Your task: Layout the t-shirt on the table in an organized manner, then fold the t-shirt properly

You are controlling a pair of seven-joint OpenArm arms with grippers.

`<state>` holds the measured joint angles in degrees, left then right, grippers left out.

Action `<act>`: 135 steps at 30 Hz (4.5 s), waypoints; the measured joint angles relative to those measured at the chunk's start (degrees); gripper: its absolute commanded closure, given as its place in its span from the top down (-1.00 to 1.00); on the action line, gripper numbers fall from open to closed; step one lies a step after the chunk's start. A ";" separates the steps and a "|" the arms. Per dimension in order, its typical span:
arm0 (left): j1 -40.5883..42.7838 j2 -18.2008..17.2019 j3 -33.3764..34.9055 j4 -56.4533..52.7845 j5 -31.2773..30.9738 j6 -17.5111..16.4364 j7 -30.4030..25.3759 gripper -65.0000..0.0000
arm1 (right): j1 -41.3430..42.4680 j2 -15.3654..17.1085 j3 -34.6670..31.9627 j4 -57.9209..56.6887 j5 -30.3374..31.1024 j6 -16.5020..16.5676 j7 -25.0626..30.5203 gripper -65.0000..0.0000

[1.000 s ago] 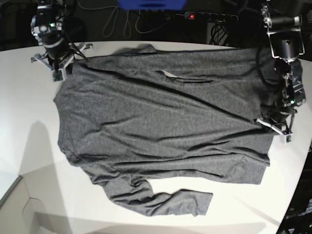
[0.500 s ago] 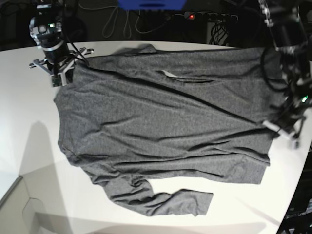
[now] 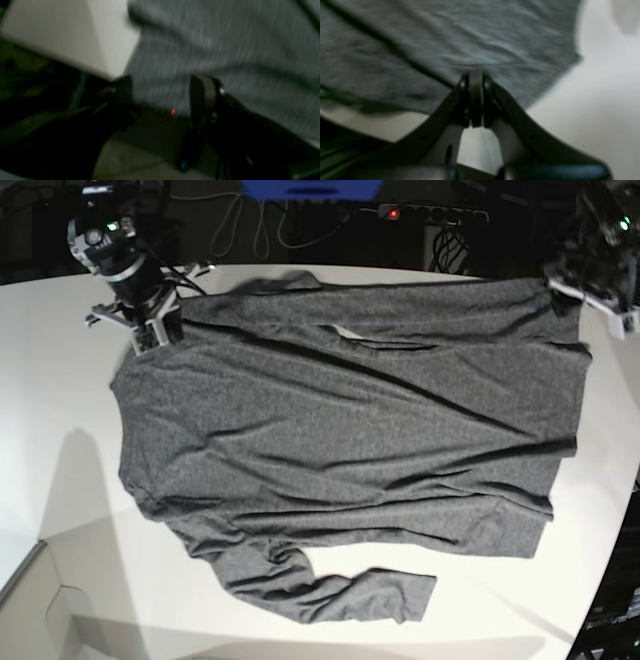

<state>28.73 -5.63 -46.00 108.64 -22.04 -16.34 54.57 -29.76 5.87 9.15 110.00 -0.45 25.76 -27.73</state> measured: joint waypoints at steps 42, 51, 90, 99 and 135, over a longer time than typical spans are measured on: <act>-8.15 -2.45 0.31 -18.75 5.92 0.00 -6.67 0.17 | -3.32 -0.04 0.48 0.02 -0.15 0.00 0.31 -0.43; -8.81 -2.14 0.17 -18.82 6.27 0.02 -6.64 -0.39 | -3.34 -0.04 0.57 0.81 -0.20 -0.02 0.09 -0.42; -8.46 -1.68 0.02 -13.79 7.50 -8.15 -3.56 -1.00 | -1.33 3.23 -15.28 -5.55 -0.63 -0.02 0.31 0.08; -8.46 -1.79 0.00 -13.79 7.43 -8.15 -3.58 -1.00 | -0.63 4.28 -15.15 -5.97 -0.61 -0.04 0.55 -0.11; -14.93 -0.72 -7.02 0.37 6.78 -8.57 10.36 -1.00 | 2.25 4.26 -13.86 1.75 -0.59 -0.04 0.39 -1.00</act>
<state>13.80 -6.35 -53.01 109.01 -15.27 -24.91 64.93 -27.51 10.13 -4.71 111.74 -1.04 25.71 -27.33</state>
